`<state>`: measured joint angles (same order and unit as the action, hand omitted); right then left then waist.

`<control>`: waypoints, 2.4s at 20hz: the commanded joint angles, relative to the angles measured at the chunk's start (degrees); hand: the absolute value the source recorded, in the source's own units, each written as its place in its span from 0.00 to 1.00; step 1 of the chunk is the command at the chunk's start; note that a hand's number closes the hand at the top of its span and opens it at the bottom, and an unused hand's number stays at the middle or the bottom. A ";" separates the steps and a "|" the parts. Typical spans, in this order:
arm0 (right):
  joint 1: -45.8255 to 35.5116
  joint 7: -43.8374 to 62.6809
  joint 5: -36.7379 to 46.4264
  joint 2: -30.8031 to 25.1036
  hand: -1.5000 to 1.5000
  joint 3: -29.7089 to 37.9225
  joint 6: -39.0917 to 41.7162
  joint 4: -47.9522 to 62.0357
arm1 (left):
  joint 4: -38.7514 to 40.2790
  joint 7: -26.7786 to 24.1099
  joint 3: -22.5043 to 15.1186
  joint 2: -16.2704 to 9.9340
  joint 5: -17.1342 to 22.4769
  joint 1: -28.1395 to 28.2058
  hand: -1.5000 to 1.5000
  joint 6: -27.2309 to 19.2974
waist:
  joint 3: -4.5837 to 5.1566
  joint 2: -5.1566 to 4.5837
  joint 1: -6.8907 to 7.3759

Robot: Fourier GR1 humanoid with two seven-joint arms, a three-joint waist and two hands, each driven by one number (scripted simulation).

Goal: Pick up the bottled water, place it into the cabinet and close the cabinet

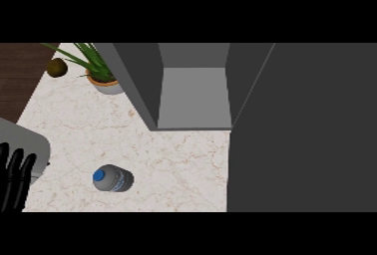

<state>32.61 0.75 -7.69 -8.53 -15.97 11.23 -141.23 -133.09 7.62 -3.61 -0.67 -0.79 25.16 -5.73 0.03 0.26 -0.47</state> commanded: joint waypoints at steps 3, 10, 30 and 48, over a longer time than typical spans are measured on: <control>8.07 -1.38 3.90 -0.42 0.00 -4.71 0.49 -8.79 | 9.96 -3.56 1.15 0.63 0.83 -1.78 0.00 -1.07 | 0.02 -0.03 -0.60; 11.69 -2.20 1.60 -2.60 0.00 -4.66 1.07 -12.13 | 24.52 -8.71 8.02 -1.69 8.75 -3.69 0.00 6.26 | 0.07 -0.11 -0.71; 23.36 -16.33 7.18 -7.51 0.00 -8.69 1.88 -9.70 | 77.21 -38.91 15.41 -3.30 9.58 -22.73 0.00 16.82 | 0.14 -0.14 -1.55; 26.57 -20.89 6.88 -10.78 0.00 -8.39 -0.54 -9.78 | 98.54 -65.02 13.71 -2.34 -1.52 -31.65 1.00 6.35 | 0.17 -0.51 -1.05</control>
<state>58.33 -23.64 -1.52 -18.16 -25.45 11.65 -143.09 -40.21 -52.64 10.97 -1.84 2.18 -4.39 5.33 -0.90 0.50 -1.34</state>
